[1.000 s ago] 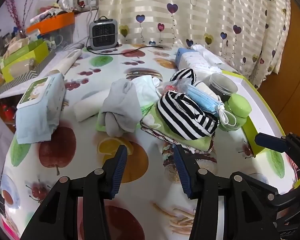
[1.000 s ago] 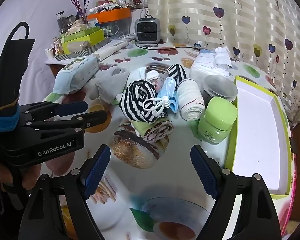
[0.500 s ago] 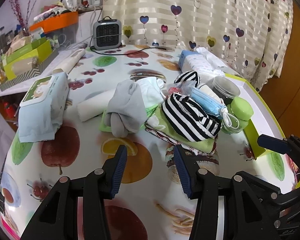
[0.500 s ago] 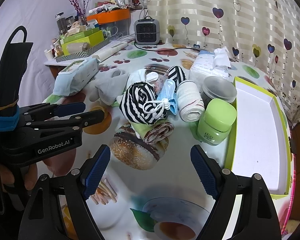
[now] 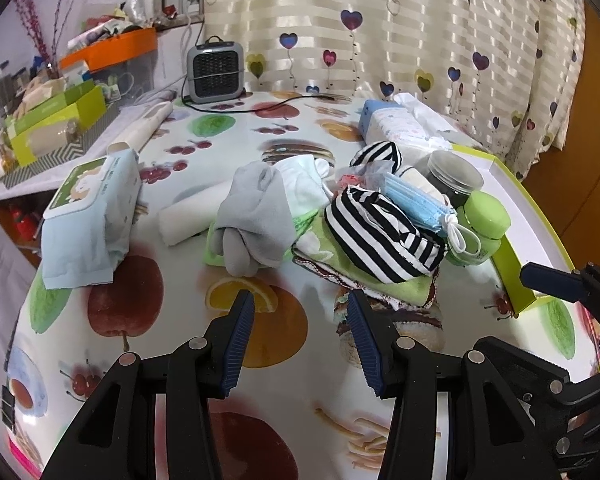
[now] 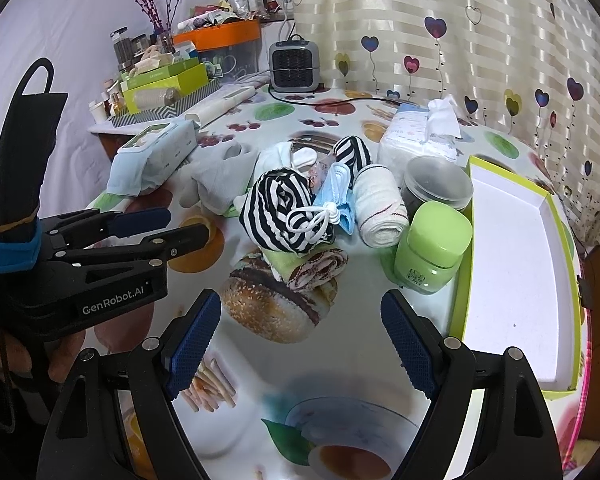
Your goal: Organize soft objects
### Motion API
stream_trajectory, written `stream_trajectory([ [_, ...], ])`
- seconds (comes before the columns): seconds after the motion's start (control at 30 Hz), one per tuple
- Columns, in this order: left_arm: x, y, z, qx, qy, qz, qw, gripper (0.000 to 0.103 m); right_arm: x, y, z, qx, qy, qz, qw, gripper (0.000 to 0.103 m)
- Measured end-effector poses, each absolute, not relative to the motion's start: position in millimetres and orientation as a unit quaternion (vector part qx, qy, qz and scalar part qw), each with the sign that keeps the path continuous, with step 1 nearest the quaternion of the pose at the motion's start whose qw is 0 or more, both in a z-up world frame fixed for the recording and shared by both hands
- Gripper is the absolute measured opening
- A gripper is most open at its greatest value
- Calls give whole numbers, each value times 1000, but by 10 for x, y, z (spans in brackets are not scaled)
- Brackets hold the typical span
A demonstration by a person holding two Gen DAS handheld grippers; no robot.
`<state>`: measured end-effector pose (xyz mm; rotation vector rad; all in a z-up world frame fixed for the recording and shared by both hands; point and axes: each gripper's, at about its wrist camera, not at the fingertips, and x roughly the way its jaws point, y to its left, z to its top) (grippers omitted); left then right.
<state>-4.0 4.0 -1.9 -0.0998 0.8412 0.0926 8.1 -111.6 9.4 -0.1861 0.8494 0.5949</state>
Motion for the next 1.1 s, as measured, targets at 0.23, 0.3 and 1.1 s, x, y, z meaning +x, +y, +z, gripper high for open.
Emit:
stream_trajectory([
  [0.23, -29, 12, -36, -47, 410, 42, 910, 47, 86, -1115, 105, -88, 406, 284, 864, 83],
  [0.3, -26, 9, -42, -46, 410, 43, 910, 47, 90, -1112, 110, -88, 406, 284, 864, 83],
  [1.1, 9, 15, -106, -50, 415, 36, 908, 47, 160, -1115, 52, -81, 415, 279, 863, 83],
])
